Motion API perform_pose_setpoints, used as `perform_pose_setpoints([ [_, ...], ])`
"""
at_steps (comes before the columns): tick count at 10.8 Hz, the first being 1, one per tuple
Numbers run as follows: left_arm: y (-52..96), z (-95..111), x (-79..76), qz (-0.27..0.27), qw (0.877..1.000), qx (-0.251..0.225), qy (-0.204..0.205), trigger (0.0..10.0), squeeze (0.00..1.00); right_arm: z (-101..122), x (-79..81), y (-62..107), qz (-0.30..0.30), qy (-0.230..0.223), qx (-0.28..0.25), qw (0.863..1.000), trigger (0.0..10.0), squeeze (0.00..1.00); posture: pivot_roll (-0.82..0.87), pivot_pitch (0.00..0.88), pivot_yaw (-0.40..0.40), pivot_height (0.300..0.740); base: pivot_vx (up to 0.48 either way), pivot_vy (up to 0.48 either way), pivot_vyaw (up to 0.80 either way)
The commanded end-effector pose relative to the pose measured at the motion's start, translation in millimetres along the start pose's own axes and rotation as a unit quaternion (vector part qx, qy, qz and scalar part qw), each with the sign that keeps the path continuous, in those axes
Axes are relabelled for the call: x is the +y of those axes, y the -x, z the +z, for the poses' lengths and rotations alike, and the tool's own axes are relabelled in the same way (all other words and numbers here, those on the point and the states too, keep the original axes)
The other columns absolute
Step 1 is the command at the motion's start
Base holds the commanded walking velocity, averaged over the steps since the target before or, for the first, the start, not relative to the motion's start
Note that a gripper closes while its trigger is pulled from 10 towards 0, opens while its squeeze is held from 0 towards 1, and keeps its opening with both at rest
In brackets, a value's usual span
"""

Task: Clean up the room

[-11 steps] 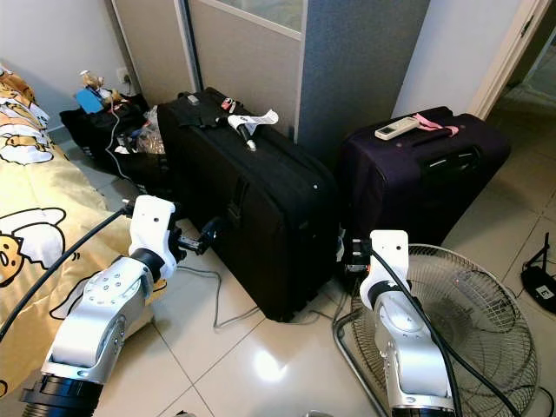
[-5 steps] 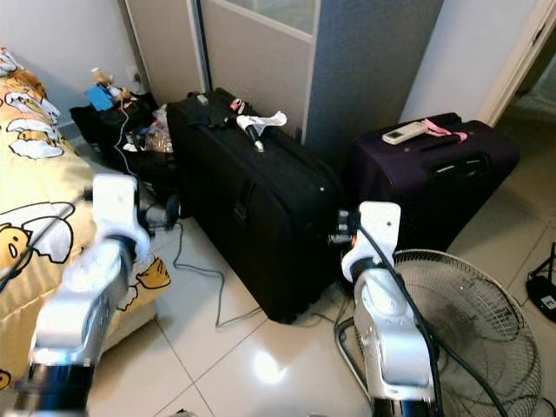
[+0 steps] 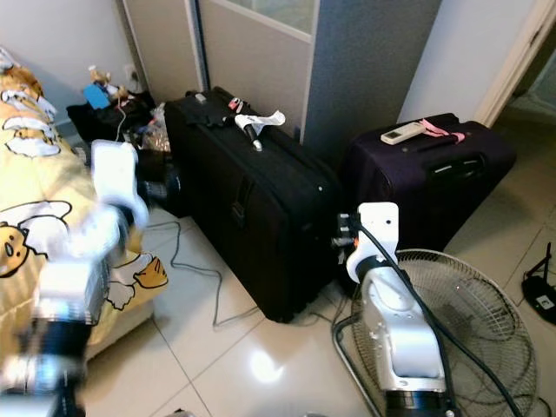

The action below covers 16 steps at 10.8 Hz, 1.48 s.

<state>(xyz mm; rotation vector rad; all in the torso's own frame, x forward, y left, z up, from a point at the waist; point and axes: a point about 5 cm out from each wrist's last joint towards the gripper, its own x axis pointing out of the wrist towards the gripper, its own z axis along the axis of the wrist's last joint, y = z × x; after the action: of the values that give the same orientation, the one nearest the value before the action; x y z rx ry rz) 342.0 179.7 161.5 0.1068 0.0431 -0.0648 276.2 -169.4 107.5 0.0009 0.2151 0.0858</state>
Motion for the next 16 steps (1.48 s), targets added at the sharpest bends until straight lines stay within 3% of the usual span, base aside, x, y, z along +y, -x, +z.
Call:
perform_pose_setpoints([
  [1, -3.6, 0, 4.6, -0.009, 1.0, 0.0, 0.006, 10.0, 0.0, -3, -0.3, 1.7, 0.005, 0.002, 0.009, 1.0, 10.0, 1.0, -0.02, 0.0, -0.014, 0.74, 0.0, 0.0, 0.0],
  [2, -1.5, -3, 4.0, -0.045, 0.999, 0.016, 0.001, 10.0, 0.0, -3, -0.7, 1.5, -0.015, 0.012, 0.002, 1.0, 10.0, 1.0, -0.03, 0.0, -0.007, 0.74, 0.0, 0.0, 0.0],
  [3, 15.3, -10, 0.6, -0.073, 0.997, 0.024, 0.008, 10.0, 0.0, 2, 1.0, 2.9, -0.006, -0.007, -0.028, 1.0, 10.0, 1.0, -0.03, 0.0, 0.005, 0.74, 0.0, 0.0, 0.0],
  [4, 29.9, -15, -3.1, -0.074, 0.997, 0.024, 0.017, 10.0, 0.0, 1, -0.4, 3.4, -0.02, 0.009, -0.022, 1.0, 10.0, 1.0, -0.04, 0.0, 0.012, 0.74, 0.0, 0.0, 0.44],
  [5, 51.2, -22, -13.1, -0.065, 0.998, 0.024, 0.004, 10.0, 0.0, 3, 4.3, 4.3, -0.013, -0.005, -0.04, 0.999, 10.0, 1.0, -0.03, 0.0, 0.024, 0.74, 0.0, 0.0, 0.8],
  [6, 60.1, -22, -20.2, -0.07, 0.997, 0.015, 0.003, 10.0, 0.0, 5, 10.7, 5.0, 0.002, -0.022, -0.055, 0.998, 10.0, 1.0, -0.03, 0.0, 0.03, 0.74, 0.0, 0.0, 0.8],
  [8, 64.6, -20, -22.1, -0.062, 0.998, 0.015, -0.006, 10.0, 0.0, 8, 28.1, 6.6, 0.04, -0.026, -0.075, 0.996, 10.0, 1.0, -0.03, 0.0, 0.033, 0.74, 0.0, 0.0, 0.8],
  [10, 67.1, -17, -20.6, -0.051, 0.998, 0.021, 0.002, 10.0, 0.0, 6, 35.2, 7.5, 0.083, -0.042, -0.068, 0.993, 10.0, 1.0, -0.03, 0.0, 0.03, 0.74, 0.139, 0.0, 0.64],
  [11, 68.0, -18, -19.2, -0.042, 0.999, 0.024, 0.008, 10.0, 0.0, 6, 36.1, 7.1, 0.088, -0.037, -0.066, 0.993, 10.0, 0.89, -0.02, 0.0, 0.027, 0.74, 0.289, 0.0, 0.0],
  [12, 68.8, -19, -18.3, -0.038, 0.999, 0.026, 0.011, 10.0, 0.0, 5, 35.3, 5.6, 0.086, -0.033, -0.059, 0.994, 10.0, 0.0, -0.02, 0.0, 0.023, 0.74, 0.292, 0.0, 0.0],
  [16, 74.8, -20, -14.8, -0.022, 0.999, 0.034, 0.007, 10.0, 0.0, -2, 44.0, 1.6, 0.132, -0.006, -0.035, 0.991, 10.0, 0.0, 0.01, 0.0, -0.004, 0.74, 0.291, 0.0, 0.2],
])
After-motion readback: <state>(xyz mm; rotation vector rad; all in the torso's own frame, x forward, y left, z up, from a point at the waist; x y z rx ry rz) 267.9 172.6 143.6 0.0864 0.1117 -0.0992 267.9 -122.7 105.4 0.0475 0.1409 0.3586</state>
